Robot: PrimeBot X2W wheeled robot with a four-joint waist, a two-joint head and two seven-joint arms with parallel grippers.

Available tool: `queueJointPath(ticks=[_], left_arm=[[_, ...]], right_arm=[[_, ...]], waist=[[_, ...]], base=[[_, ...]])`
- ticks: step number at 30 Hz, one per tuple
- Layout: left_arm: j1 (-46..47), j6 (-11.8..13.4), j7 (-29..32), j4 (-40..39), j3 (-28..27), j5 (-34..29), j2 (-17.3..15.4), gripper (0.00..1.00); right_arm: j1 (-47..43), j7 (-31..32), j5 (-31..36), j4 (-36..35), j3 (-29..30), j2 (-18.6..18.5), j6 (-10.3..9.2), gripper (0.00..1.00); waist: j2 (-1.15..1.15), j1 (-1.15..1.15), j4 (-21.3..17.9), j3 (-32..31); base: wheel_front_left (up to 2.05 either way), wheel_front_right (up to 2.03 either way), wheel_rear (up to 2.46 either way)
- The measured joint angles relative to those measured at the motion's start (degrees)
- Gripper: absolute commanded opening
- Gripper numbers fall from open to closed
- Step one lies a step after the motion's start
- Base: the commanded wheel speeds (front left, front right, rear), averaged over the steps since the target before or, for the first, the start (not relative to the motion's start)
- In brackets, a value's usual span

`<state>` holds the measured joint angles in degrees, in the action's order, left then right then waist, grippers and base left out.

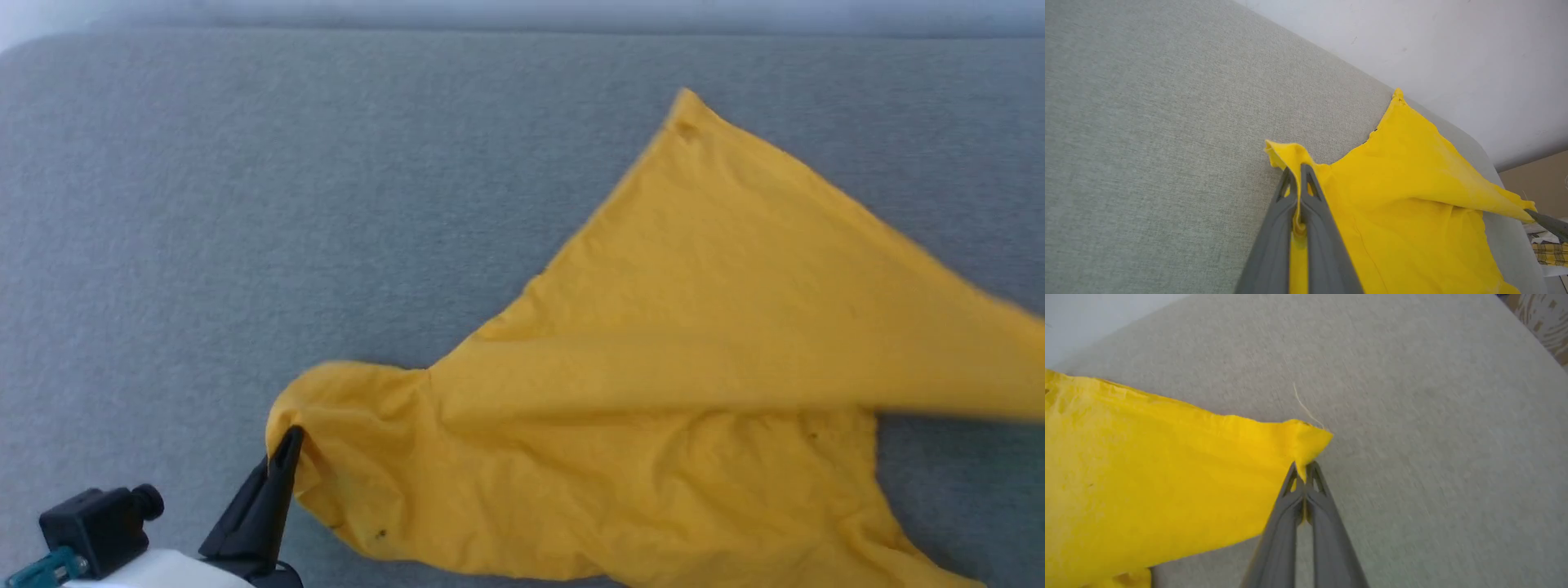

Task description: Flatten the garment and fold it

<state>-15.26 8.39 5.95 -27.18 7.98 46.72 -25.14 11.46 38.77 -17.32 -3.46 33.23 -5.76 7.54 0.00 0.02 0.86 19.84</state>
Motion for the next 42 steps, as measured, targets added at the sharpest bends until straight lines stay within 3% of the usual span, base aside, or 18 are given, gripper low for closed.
queueJointPath(ticks=[5,8,12,13,14,16,19,23,27,30,35,42], left_arm=[[-1.1,0.24,0.21,0.21,0.94,0.02,0.19,0.0],[-1.63,0.33,0.58,0.24,0.97,0.1,0.19,0.0],[-2.56,0.78,0.69,0.19,1.05,0.11,0.15,0.0],[-2.55,0.81,0.86,0.16,1.1,0.1,0.09,0.0],[-2.55,0.81,1.12,0.13,1.22,0.1,0.03,0.0],[-2.57,1.01,1.38,0.01,1.46,0.09,-0.02,0.0],[-2.58,1.31,1.89,-0.41,1.76,0.07,-0.12,0.0],[-2.52,1.34,2.19,-1.19,2.36,-0.3,-0.3,0.0],[-2.14,1.32,2.19,-1.49,3.11,-0.48,-0.24,0.0],[-0.9,1.25,2.19,-1.42,3.64,-0.91,-0.12,0.0],[2.27,0.54,2.47,-1.08,4.65,-1.22,-0.08,0.0],[5.5,-0.45,2.7,-0.34,6.46,-1.47,0.4,0.0]], right_arm=[[-16.41,0.52,-5.39,-3.5,4.7,2.64,0.0,0.0],[-22.02,-1.8,-10.87,-0.34,5.39,2.66,0.0,0.0],[-25.23,-7.65,-13.13,5.61,2.47,2.83,0.0,0.0],[-25.16,-9.25,-13.44,6.68,1.67,2.89,-0.01,0.27],[-25.15,-10.4,-13.23,6.95,0.34,2.83,-0.01,1.0],[-24.44,-12.45,-12.84,6.5,-0.97,3.07,-0.01,1.0],[-23.23,-12.61,-10.35,0.31,-3.04,3.01,-0.01,1.0],[-20.06,-7.64,-7.99,-11.59,-3.98,2.29,-0.01,1.0],[-13.73,-2.52,-5.82,-17.95,-6.6,-1.72,-0.01,1.0],[-8.7,-0.87,-4.57,-16.31,-10.28,-4.79,-0.01,1.0],[0.42,-0.45,-1.81,-7.21,-17.53,-8.93,-0.01,1.0],[9.31,0.64,0.48,4.0,-25.17,-11.26,-0.01,1.0]], waist=[[0.0,0.0,-4.31,-2.62],[0.0,0.0,-6.2,-3.64],[0.0,-0.01,-8.45,-4.91],[0.0,-0.02,-8.86,-5.33],[0.0,-0.01,-9.19,-5.79],[0.0,-0.01,-9.71,-6.74],[0.0,-0.01,-10.26,-7.88],[0.0,-0.01,-10.04,-8.33],[0.0,-0.01,-9.13,-7.5],[0.0,-0.02,-8.09,-6.19],[0.0,-0.03,-5.65,-3.18],[0.0,-0.03,-1.66,0.79]], base=[[0.0,0.0,0.0],[0.0,0.0,0.0],[0.0,0.0,0.0],[0.0,0.0,0.0],[0.0,0.0,0.0],[0.0,0.0,0.0],[0.0,0.0,0.0],[0.0,0.0,0.0],[0.0,0.0,0.0],[0.0,0.0,0.0],[0.0,0.0,0.0],[0.0,0.0,0.0]])
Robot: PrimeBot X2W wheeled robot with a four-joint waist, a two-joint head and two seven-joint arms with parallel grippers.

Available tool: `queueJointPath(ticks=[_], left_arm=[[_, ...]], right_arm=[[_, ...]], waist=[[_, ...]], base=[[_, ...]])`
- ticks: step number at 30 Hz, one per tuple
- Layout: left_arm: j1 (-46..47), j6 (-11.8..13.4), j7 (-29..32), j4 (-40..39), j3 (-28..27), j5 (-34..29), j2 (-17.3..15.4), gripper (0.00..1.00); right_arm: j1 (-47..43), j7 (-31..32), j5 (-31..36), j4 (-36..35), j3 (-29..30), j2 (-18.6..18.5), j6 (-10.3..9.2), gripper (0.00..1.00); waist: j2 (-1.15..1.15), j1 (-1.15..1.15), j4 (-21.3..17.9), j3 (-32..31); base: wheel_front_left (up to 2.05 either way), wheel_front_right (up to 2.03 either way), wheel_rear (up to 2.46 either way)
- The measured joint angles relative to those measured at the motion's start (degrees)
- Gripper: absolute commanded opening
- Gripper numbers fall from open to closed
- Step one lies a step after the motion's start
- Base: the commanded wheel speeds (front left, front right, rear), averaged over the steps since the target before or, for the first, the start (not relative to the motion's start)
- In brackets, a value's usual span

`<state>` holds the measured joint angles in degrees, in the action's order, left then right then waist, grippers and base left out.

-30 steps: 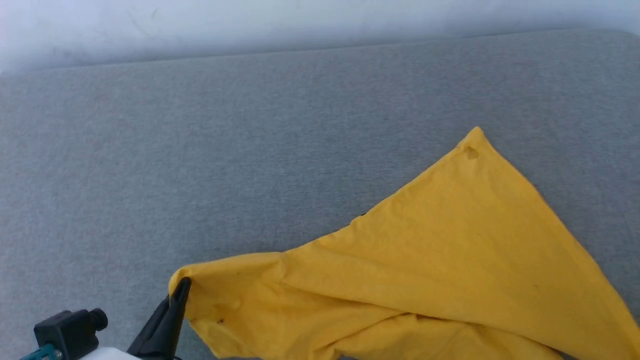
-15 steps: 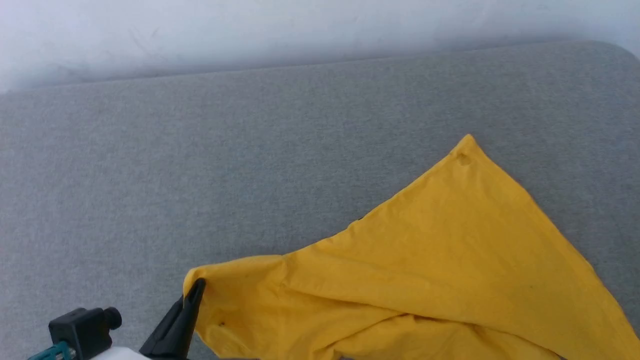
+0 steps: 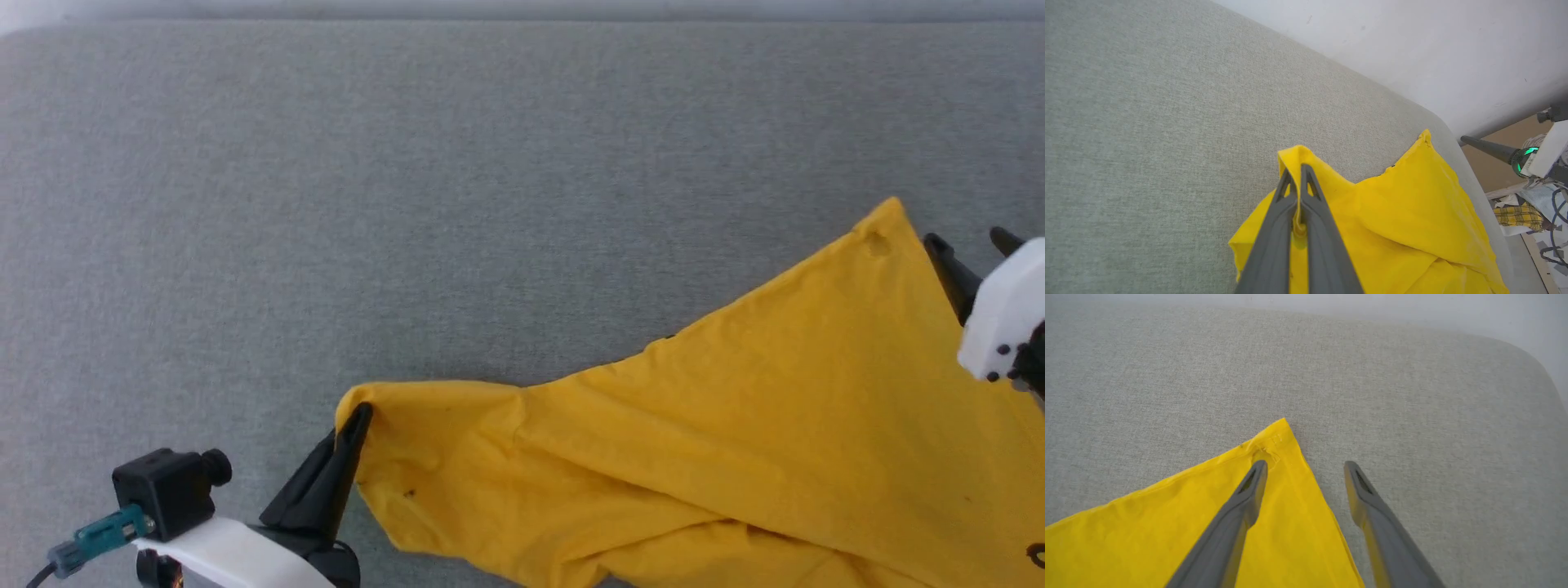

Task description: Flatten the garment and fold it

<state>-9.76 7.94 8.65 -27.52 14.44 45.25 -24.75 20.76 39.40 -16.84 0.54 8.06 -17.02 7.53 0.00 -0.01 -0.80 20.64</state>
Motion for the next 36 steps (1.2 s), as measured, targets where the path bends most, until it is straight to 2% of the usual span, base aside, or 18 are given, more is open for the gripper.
queueJointPath(ticks=[7,17,18,19,23,26,31,36], left_arm=[[2.02,-0.88,0.23,1.12,1.18,-0.42,0.56,0.0],[2.99,-1.42,-0.11,2.23,1.98,-0.42,1.27,0.0],[3.04,-1.42,-0.12,2.22,1.93,-0.42,1.27,0.0],[3.07,-1.42,-0.18,2.22,1.88,-0.41,1.26,0.0],[3.08,-1.41,-0.25,2.22,1.47,-0.38,1.23,0.0],[3.11,-1.4,-0.85,2.43,0.79,-0.38,1.22,0.0],[5.55,-0.49,-2.82,4.19,-0.55,-2.24,1.32,0.0],[11.78,2.63,-4.15,7.62,-1.86,-6.57,1.6,0.0]], right_arm=[[3.46,2.02,1.51,5.71,-2.12,-2.36,0.01,1.0],[4.93,5.39,0.87,7.23,-1.97,-5.68,0.0,1.0],[4.96,6.47,0.57,7.3,-1.74,-5.71,0.0,0.46],[5.11,7.61,0.13,7.2,-1.93,-5.83,0.0,0.0],[5.54,10.42,-1.08,6.12,-2.55,-5.98,0.01,0.0],[5.46,9.28,-0.68,5.99,-1.87,-4.91,0.01,0.0],[4.75,2.6,0.13,5.53,1.04,-1.52,0.01,0.0],[4.76,-4.39,0.74,3.45,2.67,1.8,0.0,0.0]], waist=[[0.0,0.0,3.83,3.25],[0.0,0.02,7.01,6.04],[0.0,0.02,7.12,6.22],[0.0,0.02,7.18,6.38],[0.0,0.01,6.97,6.3],[0.0,0.01,6.58,5.42],[0.0,0.01,5.82,2.66],[0.0,0.01,4.8,-1.29]], base=[[0.0,0.0,0.0],[0.0,0.0,0.0],[0.0,0.0,0.0],[0.0,0.0,0.0],[0.0,0.0,0.0],[0.0,0.0,0.0],[0.0,0.0,0.0],[0.0,0.0,0.0]])
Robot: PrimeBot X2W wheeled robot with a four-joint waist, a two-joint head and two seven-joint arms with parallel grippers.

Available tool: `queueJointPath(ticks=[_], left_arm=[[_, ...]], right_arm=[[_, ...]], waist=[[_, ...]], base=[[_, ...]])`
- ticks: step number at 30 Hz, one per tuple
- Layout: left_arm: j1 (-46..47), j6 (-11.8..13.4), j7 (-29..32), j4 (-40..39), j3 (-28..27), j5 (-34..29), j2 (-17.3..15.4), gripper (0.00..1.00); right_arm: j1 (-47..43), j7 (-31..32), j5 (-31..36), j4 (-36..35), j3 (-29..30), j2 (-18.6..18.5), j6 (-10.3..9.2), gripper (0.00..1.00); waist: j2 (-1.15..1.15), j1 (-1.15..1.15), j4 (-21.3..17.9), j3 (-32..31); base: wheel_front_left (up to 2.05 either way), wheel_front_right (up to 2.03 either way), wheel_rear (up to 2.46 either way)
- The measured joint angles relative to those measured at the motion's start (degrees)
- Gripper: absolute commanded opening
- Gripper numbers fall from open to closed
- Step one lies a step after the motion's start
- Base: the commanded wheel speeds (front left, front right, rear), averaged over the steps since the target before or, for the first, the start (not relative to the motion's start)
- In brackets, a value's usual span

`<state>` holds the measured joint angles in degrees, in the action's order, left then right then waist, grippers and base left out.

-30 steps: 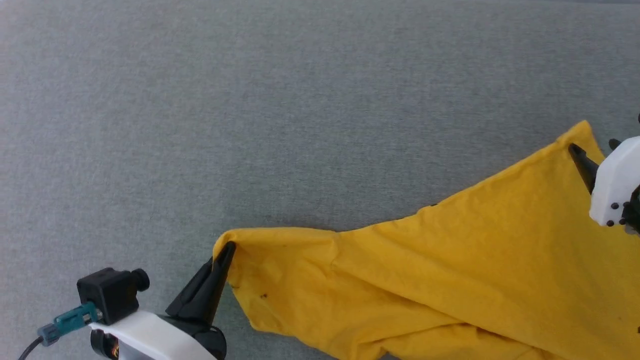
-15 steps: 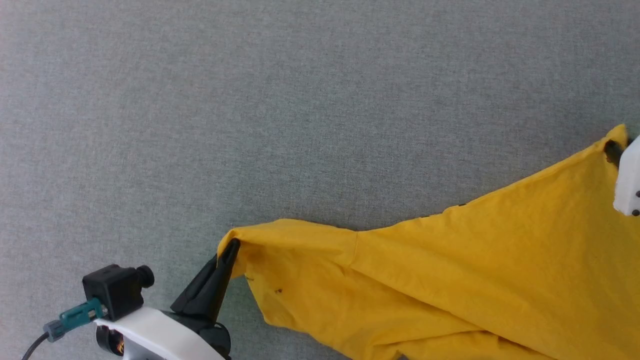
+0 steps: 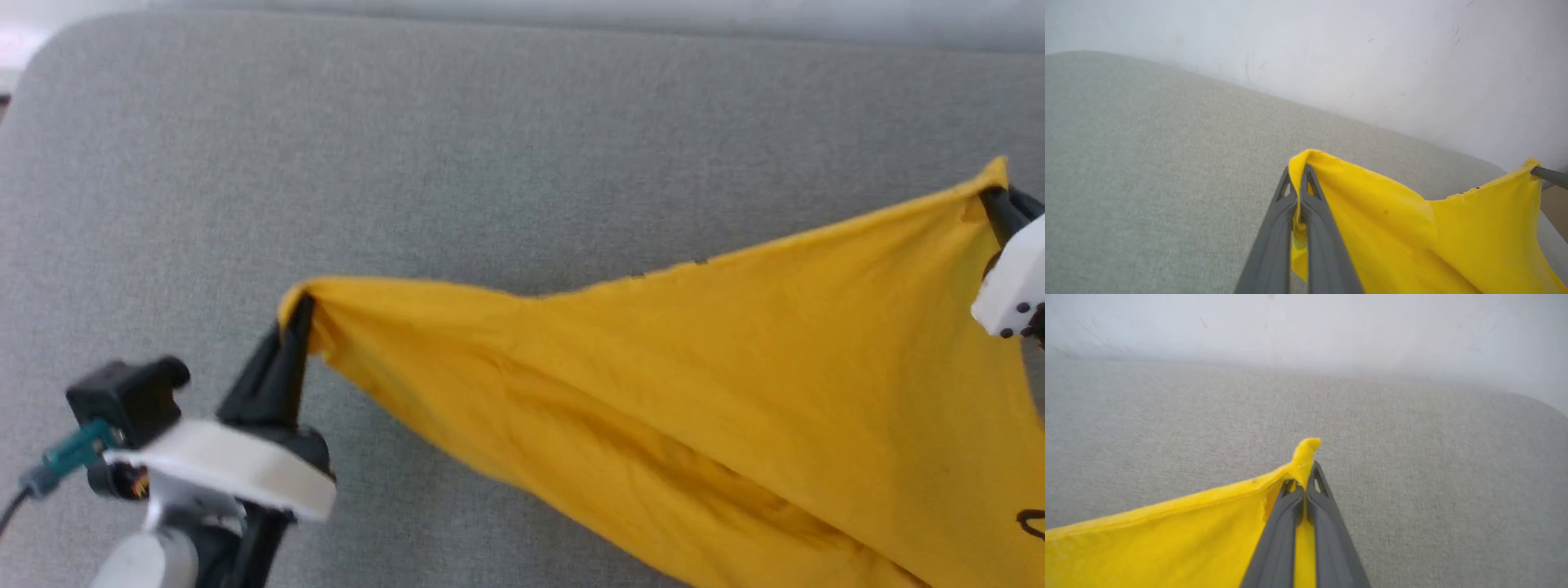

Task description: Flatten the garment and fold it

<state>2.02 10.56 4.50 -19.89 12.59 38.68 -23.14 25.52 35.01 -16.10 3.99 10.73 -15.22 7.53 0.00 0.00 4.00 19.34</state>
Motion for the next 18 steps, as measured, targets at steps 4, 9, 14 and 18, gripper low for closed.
queueJointPath(ticks=[4,9,14,18], left_arm=[[7.56,1.25,-0.47,2.97,-0.99,-3.52,-0.65,0.0],[18.84,0.88,0.21,6.41,-0.65,-7.28,-2.76,0.0],[29.37,-0.43,1.11,10.24,-0.26,-9.88,-4.37,0.0],[36.88,-1.09,1.14,13.51,-0.26,-11.52,-5.33,0.0]], right_arm=[[0.6,-3.71,0.01,-1.78,-0.11,1.85,0.01,0.0],[5.26,-7.33,-0.09,-2.6,-1.32,4.0,0.0,0.0],[10.44,-9.87,-0.13,-2.02,-2.97,4.42,0.0,0.0],[14.3,-10.28,-0.9,-1.18,-4.54,4.49,0.0,0.0]], waist=[[0.0,0.0,-1.17,-3.59],[0.0,0.01,-3.01,-8.07],[0.0,0.01,-5.01,-12.3],[0.0,0.01,-6.62,-15.37]], base=[[0.0,0.0,0.0],[0.0,0.0,0.0],[0.0,0.0,0.0],[0.0,0.0,0.0]])
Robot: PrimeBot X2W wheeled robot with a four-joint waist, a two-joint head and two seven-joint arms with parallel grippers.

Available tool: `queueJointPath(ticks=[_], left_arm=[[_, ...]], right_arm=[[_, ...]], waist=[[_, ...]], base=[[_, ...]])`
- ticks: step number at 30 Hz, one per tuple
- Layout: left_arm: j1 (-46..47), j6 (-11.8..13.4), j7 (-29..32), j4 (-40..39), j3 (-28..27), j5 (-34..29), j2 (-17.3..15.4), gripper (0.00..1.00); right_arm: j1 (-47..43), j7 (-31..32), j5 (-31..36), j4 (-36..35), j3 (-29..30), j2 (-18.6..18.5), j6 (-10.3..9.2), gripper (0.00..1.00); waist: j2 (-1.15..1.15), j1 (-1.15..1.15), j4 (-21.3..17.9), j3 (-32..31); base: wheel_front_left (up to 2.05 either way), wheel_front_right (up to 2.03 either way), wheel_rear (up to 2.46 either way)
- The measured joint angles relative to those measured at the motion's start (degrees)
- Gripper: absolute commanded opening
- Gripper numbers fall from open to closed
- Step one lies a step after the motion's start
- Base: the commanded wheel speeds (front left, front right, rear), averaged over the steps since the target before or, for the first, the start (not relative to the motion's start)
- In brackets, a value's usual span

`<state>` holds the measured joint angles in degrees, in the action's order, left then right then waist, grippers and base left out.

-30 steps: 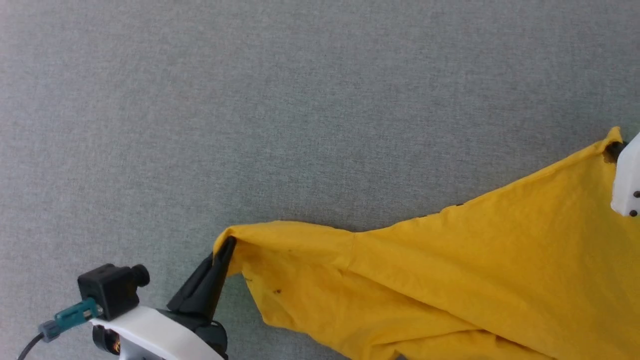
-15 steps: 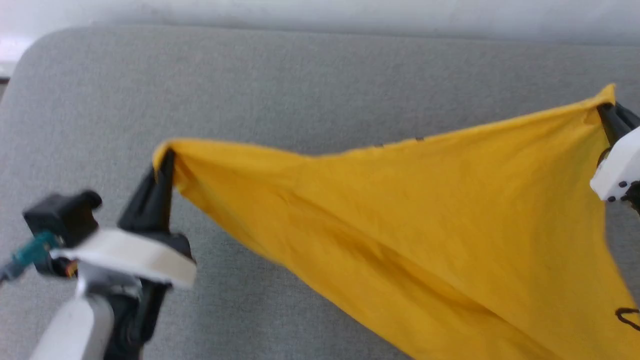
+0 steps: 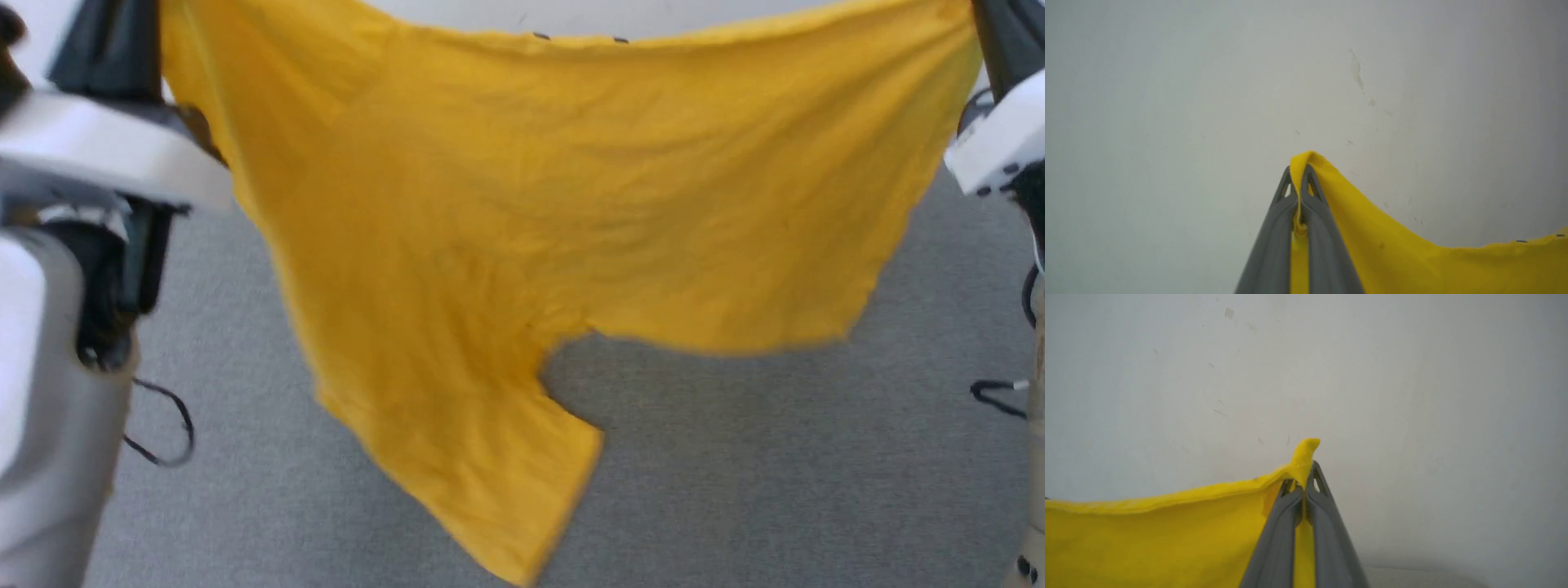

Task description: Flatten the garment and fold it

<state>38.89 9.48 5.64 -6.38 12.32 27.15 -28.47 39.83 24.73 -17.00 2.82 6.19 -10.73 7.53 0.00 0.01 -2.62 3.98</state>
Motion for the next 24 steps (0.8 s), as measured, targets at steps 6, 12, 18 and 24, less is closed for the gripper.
queueJointPath(ticks=[6,12,18,24], left_arm=[[11.19,-2.49,3.54,2.19,1.37,-1.38,-1.48,0.0],[19.81,-4.42,10.37,3.15,2.58,0.25,-1.55,0.0],[26.6,-5.49,15.24,7.38,4.01,0.24,-2.13,0.0],[37.08,-6.66,16.08,12.87,5.84,-3.11,-2.35,0.0]], right_arm=[[6.27,2.23,-2.07,-0.25,-1.59,0.18,0.0,0.0],[10.29,7.05,-2.81,-1.99,-2.86,0.7,0.0,0.0],[15.25,10.47,-2.13,-0.02,-2.61,1.65,0.0,0.0],[23.68,9.49,1.58,6.03,-1.82,3.43,0.0,0.0]], waist=[[0.0,0.0,-2.59,-2.89],[0.0,0.0,-4.66,-2.85],[0.0,-0.01,-5.61,0.63],[0.0,-0.02,-6.66,6.86]], base=[[0.0,0.0,0.0],[0.0,0.0,0.0],[0.0,0.0,0.0],[0.0,0.0,0.0]])
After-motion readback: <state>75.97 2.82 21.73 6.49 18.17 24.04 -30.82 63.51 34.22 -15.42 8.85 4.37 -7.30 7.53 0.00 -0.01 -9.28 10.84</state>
